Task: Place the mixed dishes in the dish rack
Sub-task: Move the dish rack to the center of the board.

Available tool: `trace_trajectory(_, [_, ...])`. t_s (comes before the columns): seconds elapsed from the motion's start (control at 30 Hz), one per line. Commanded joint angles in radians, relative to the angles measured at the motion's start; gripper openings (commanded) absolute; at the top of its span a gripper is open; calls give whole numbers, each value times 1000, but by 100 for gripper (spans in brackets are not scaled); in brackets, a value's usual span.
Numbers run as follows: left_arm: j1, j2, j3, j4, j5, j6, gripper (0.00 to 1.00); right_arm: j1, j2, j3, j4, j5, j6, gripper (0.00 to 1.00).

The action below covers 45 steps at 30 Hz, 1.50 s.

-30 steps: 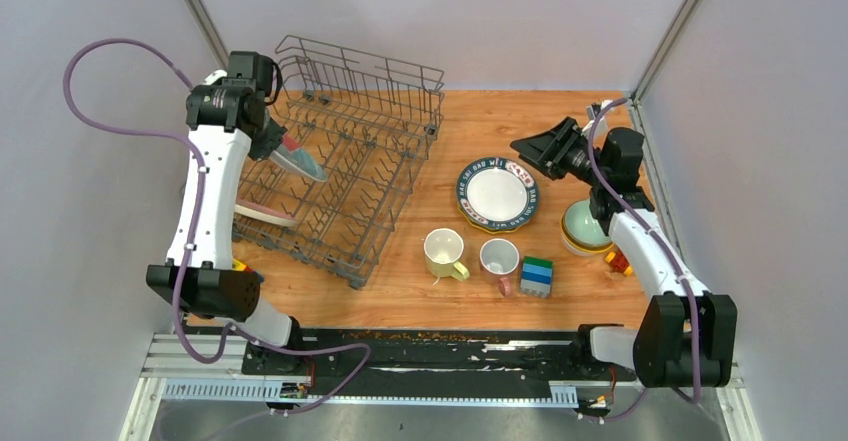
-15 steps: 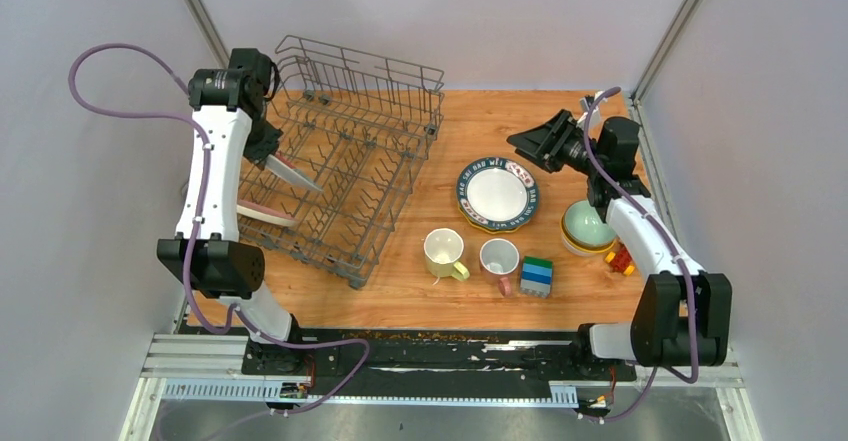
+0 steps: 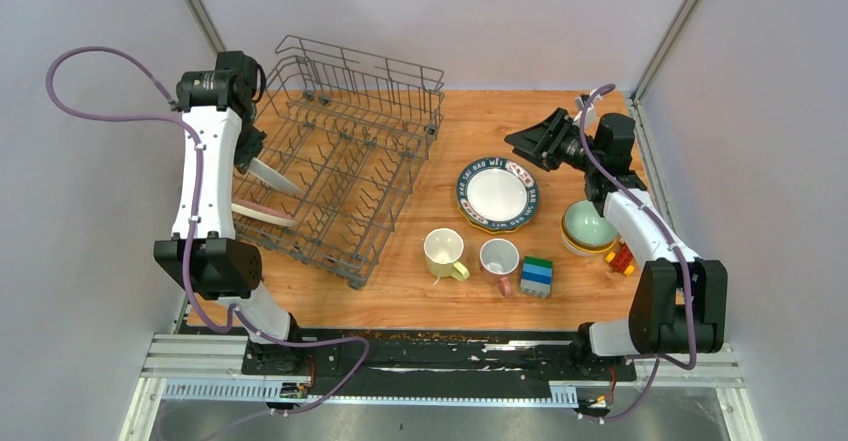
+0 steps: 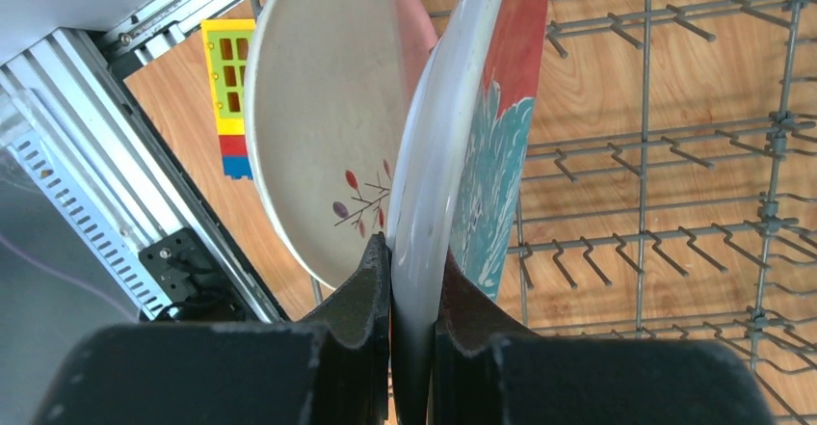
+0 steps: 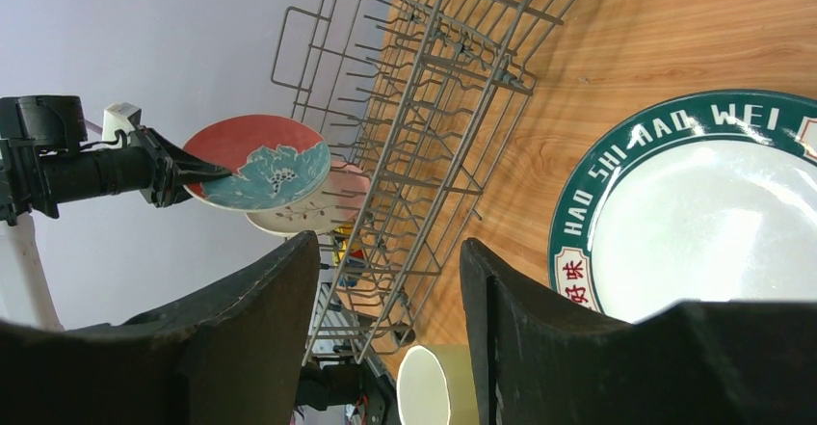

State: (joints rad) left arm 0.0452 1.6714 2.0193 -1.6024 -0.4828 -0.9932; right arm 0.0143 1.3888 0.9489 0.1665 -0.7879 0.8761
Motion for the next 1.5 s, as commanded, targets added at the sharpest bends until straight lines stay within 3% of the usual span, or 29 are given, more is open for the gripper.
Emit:
trace_trajectory(0.0, [20, -37, -4, -58, -99, -12, 0, -4, 9, 45, 48, -26, -14, 56])
trace_trajectory(0.53, [22, 59, 1, -56, -194, -6, 0, -4, 30, 36, 74, -36, -4, 56])
trace_trajectory(1.33, [22, 170, -134, 32, -184, -19, 0, -51, 58, 34, 107, -76, 1, 56])
trace_trajectory(1.47, [22, 186, -149, 51, -170, -5, 4, -53, 59, 32, 110, -78, 2, 56])
